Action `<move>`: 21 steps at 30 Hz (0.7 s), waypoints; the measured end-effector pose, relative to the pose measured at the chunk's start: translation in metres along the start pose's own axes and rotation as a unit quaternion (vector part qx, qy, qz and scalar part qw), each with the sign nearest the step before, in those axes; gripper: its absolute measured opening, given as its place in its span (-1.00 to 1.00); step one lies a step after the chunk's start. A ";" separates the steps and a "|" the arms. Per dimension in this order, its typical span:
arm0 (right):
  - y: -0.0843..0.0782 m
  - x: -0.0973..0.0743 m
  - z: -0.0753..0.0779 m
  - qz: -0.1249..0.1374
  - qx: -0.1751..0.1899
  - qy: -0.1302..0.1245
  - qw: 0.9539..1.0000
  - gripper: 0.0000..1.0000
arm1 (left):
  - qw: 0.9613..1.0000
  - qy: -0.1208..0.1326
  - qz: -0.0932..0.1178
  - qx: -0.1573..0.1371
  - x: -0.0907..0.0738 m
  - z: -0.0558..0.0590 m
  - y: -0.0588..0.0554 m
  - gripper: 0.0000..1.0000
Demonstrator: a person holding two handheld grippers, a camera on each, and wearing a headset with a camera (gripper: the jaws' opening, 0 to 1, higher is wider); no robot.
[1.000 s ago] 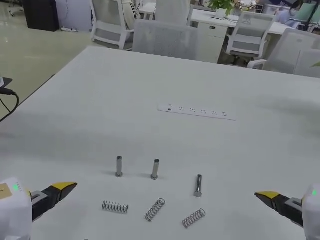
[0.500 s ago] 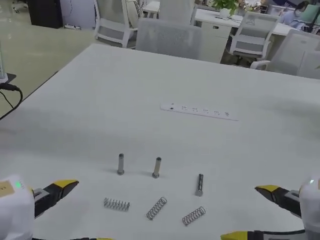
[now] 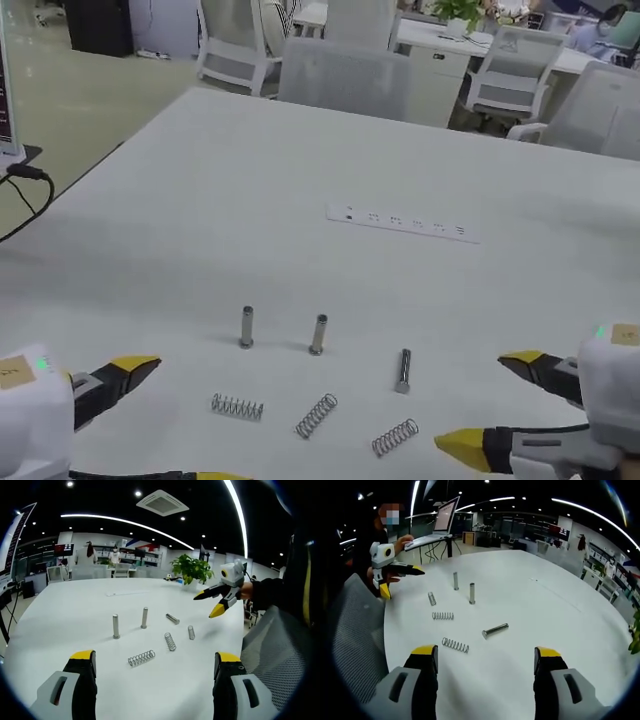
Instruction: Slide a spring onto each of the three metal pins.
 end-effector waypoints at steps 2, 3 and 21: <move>0.002 0.003 0.003 0.000 0.003 -0.001 1.000 0.50 | 1.000 0.001 0.001 -0.001 0.000 0.001 0.000 0.92; 0.003 0.005 0.004 0.001 0.009 0.000 1.000 0.48 | 1.000 0.002 0.001 -0.001 0.000 0.001 0.000 0.92; 0.013 0.037 0.021 -0.014 0.048 -0.016 0.999 0.08 | 1.000 0.005 -0.001 -0.002 -0.001 0.003 0.000 0.91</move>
Point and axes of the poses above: the centre of the closed fingertips' face, and the gripper's own axes: x roughly forward along the fingers, z roughly to its right, y roughly out of its top, the point moved 8 cm from there along -x, roughly backward along the fingers, and after that the axes turned 13 degrees about -x, right-handed, at the moved point
